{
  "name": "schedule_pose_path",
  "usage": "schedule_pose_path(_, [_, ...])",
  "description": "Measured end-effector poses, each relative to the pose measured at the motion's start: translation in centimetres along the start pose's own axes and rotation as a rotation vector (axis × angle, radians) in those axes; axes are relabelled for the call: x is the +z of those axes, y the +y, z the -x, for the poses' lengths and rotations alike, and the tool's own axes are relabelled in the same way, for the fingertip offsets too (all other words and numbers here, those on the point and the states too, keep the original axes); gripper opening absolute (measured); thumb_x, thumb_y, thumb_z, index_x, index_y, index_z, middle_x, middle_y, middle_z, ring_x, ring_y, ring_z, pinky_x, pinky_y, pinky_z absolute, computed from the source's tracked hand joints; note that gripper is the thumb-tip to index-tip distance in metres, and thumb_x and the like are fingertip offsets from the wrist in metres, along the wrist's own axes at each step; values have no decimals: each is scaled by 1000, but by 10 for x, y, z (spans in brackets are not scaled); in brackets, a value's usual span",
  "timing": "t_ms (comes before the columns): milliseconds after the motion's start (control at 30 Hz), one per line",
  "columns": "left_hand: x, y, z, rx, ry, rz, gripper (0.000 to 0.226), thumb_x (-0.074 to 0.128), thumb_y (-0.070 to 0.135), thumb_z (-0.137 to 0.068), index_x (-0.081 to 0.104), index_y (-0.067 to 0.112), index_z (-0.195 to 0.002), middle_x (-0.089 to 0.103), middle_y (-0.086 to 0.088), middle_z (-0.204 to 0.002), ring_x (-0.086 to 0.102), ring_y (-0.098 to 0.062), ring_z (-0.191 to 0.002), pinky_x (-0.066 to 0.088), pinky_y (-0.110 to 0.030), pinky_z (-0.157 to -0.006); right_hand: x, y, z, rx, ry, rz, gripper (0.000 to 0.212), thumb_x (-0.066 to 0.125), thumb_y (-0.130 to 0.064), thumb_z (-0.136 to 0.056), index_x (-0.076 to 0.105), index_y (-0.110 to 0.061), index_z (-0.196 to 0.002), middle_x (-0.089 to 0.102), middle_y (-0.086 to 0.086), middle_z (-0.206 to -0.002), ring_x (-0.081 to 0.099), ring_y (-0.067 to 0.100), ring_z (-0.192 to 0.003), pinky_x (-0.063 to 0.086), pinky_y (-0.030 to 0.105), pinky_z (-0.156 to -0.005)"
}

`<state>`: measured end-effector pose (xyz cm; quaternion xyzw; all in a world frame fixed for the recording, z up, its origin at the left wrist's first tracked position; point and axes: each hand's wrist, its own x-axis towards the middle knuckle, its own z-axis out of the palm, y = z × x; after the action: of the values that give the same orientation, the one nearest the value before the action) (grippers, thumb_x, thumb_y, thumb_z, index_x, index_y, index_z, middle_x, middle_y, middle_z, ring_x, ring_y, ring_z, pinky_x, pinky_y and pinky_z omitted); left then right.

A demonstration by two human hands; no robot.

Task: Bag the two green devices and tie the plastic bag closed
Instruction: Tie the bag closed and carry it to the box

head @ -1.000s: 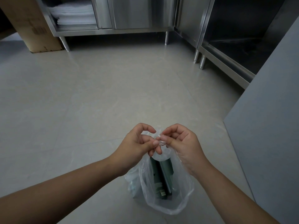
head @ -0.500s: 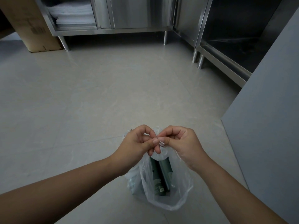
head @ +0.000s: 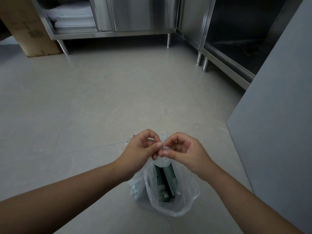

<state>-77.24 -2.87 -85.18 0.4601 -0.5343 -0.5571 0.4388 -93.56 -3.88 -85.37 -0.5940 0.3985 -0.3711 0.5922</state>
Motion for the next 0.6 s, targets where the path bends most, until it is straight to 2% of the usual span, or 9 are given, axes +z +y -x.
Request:
schedule_pose_path(167, [0, 0, 1, -7, -34, 0, 11, 53, 2, -87, 52, 7, -77, 62, -2, -54, 51, -8, -49, 42, -17, -51, -1, 5, -2, -6, 6, -14, 13, 67, 1, -75, 60, -9, -79, 66, 10, -75, 64, 26, -78, 52, 44, -85])
schedule_pose_path(400, [-2, -1, 2, 4, -109, -13, 11, 53, 0, -87, 51, 6, -78, 63, 1, -57, 54, -9, -56, 43, -17, -53, -2, 11, -7, -53, -12, 17, 12, 60, 7, -79, 59, -4, -76, 64, 1, -70, 63, 15, -71, 54, 24, -74])
schedule_pose_path(600, [0, 1, 2, 16, -191, -35, 14, 53, -4, -86, 51, 7, -77, 61, 7, -59, 54, -3, -58, 44, -17, -58, -5, 13, -4, -82, -13, -12, 9, 58, 6, -81, 55, -2, -77, 62, 4, -71, 63, 12, -68, 53, 21, -71])
